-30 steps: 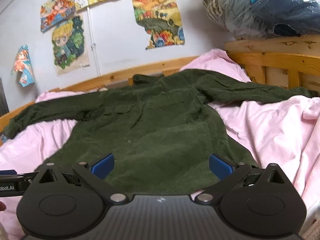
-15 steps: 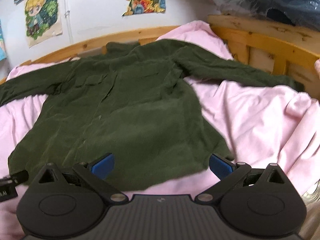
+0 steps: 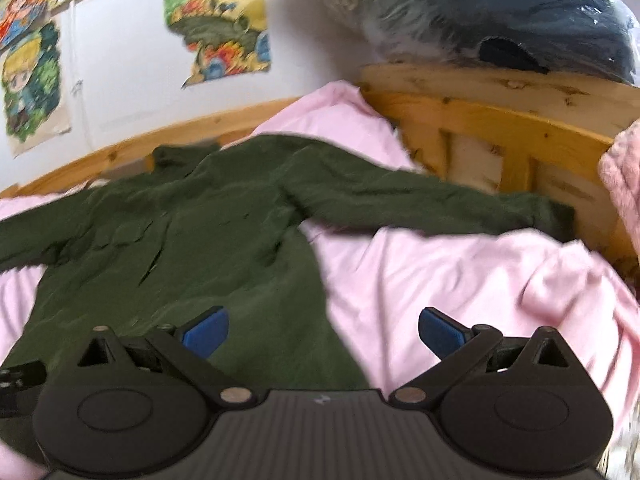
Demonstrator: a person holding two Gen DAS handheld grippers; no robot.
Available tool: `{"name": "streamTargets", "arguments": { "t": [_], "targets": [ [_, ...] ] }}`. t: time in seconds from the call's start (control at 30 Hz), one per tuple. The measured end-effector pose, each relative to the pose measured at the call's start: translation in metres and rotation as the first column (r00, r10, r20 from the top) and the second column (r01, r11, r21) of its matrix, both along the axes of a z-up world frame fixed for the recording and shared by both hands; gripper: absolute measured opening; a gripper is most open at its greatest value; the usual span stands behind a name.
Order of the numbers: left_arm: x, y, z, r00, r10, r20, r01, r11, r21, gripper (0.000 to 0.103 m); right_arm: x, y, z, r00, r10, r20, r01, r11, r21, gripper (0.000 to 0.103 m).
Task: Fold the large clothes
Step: 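Move the right gripper to the shirt's side edge and grasp it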
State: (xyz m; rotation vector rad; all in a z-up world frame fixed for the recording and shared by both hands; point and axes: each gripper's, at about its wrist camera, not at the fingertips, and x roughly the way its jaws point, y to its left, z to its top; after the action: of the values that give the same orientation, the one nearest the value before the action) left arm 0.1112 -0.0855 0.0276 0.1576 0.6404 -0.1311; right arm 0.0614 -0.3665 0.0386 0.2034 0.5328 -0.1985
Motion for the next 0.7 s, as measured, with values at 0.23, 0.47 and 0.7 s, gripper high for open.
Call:
{"name": "streamTargets", "arguments": {
  "t": [0.23, 0.47, 0.7],
  "targets": [
    [0.049, -0.047, -0.010, 0.996, -0.068, -0.052, 0.065, 0.996, -0.067, 0.102, 0.033, -0.082, -0.017, 0.945, -0.226, 0.234, 0.248, 0.966, -0.067, 0.103],
    [0.047, -0.087, -0.043, 0.983, -0.169, -0.074, 0.165, 0.985, -0.056, 0.102, 0.082, -0.149, -0.047, 0.920, -0.337, 0.199, 0.316, 0.940, 0.131, 0.103],
    [0.035, -0.084, -0.042, 0.985, -0.161, -0.056, 0.158, 0.986, -0.059, 0.102, 0.105, -0.135, -0.057, 0.949, -0.223, 0.223, 0.149, 0.941, 0.304, 0.102]
  ]
}}
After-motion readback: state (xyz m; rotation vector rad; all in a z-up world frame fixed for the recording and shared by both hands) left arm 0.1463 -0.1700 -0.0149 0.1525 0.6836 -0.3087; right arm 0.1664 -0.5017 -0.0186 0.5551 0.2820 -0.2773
